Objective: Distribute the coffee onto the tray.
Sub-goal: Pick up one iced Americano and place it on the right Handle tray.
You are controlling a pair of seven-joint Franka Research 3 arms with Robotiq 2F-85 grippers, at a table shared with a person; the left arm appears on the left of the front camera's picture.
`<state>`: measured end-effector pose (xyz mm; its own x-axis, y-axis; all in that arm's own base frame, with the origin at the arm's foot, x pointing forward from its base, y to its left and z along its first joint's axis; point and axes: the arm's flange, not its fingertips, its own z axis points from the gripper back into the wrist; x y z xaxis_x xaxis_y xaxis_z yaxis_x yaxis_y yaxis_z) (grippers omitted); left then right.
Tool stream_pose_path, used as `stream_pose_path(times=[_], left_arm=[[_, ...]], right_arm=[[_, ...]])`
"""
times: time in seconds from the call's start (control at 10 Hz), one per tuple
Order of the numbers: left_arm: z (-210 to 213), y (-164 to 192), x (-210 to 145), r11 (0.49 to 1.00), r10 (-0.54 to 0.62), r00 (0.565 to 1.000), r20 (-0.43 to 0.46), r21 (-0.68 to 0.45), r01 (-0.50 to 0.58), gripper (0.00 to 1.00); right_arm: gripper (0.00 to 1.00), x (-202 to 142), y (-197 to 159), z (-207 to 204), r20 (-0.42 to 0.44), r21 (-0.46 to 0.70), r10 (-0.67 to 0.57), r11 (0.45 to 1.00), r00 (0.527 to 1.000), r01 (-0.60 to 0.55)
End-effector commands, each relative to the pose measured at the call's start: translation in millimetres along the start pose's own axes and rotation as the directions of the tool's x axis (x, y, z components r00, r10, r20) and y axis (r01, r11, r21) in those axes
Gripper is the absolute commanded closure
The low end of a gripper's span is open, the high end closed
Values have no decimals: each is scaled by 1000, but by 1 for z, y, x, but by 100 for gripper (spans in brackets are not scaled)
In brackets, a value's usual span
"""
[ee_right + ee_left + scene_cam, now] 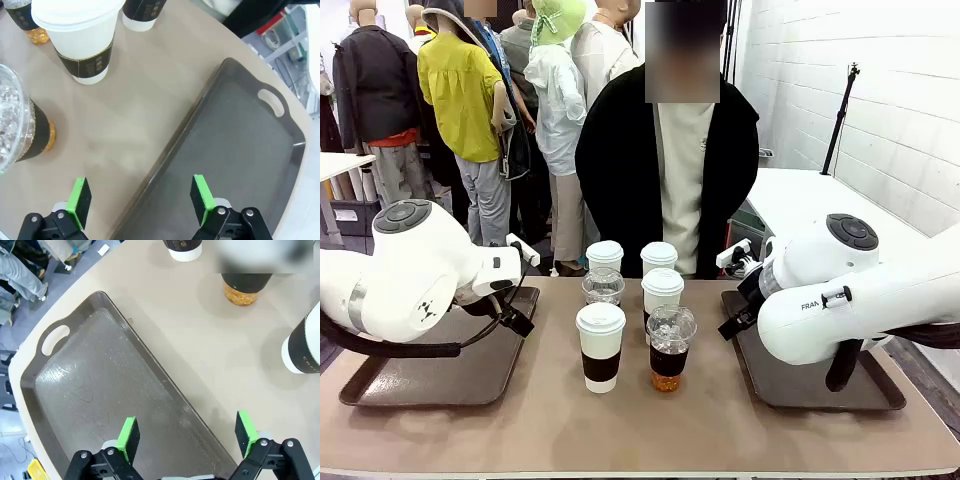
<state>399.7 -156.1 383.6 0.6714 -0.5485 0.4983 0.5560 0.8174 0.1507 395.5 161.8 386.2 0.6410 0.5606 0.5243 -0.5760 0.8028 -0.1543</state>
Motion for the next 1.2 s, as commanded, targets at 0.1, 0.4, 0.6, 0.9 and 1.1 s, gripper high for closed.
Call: stream_pose_path(times=[0.1, 0.4, 0.6, 0.9, 1.1], left_arm=[[0, 3, 0, 1000, 6, 1000, 5, 2, -6, 0], [0, 3, 0, 1000, 6, 1000, 5, 2, -6, 0], [0, 3, 0, 1000, 6, 1000, 5, 2, -6, 0], [0, 3, 0, 1000, 6, 1000, 5, 2, -6, 0], [0, 0, 0, 1000, 0, 1000, 0, 0, 0, 0]], right_arm=[[0, 1, 0, 1, 7, -2, 1, 1000, 1000, -1], [0, 1, 0, 1, 7, -2, 1, 1000, 1000, -1], [0, 1, 0, 1, 7, -2, 1, 1000, 1000, -1], [0, 1, 0, 1, 7, -2, 1, 1000, 1000, -1], [0, 4, -3, 5, 13, -4, 7, 1000, 1000, -7]])
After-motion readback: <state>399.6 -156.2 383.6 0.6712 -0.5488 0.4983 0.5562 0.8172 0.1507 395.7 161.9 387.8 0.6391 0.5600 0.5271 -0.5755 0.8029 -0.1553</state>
